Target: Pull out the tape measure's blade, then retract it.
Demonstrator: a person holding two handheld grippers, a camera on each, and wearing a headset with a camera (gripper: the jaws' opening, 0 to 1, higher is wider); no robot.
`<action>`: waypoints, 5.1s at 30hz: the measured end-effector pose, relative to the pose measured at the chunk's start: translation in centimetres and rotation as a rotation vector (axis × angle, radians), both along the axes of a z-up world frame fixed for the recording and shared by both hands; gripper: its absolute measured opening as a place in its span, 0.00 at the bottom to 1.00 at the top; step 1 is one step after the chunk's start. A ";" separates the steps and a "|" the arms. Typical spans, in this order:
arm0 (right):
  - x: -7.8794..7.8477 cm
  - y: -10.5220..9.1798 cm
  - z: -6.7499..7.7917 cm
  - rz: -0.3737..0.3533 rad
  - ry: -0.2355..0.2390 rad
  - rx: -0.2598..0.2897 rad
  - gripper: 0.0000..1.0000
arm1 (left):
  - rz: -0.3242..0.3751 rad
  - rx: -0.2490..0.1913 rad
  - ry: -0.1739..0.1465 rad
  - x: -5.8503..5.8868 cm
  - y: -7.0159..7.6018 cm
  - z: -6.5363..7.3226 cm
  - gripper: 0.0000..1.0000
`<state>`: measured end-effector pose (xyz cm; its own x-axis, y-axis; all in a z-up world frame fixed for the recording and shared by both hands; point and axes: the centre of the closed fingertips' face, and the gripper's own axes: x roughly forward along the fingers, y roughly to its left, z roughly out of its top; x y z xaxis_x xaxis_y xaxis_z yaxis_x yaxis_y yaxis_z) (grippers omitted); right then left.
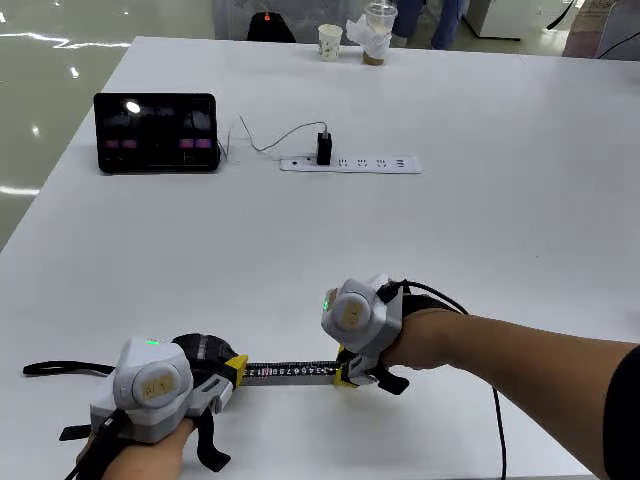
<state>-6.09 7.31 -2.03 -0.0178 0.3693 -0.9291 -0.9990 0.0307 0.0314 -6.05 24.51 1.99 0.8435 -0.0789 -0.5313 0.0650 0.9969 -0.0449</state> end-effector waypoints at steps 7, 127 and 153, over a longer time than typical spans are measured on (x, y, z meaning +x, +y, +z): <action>-0.1 0.2 0.0 -0.001 -0.002 0.004 0.11 | 0.000 0.001 0.001 0.0 0.0 0.0 0.61; -0.6 4.7 -0.1 0.005 0.039 0.074 0.11 | -0.033 -0.046 0.053 -0.3 0.0 -0.2 0.59; -0.7 5.3 0.2 0.009 0.042 0.131 0.11 | -0.027 -0.073 0.045 -0.3 0.0 0.0 0.59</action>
<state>-6.75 12.60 -1.82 -0.0600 0.4871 -0.8713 -0.9969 0.0145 0.0767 -6.36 24.53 1.98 0.8161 -0.1416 -0.5603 0.0883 0.9887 -0.1213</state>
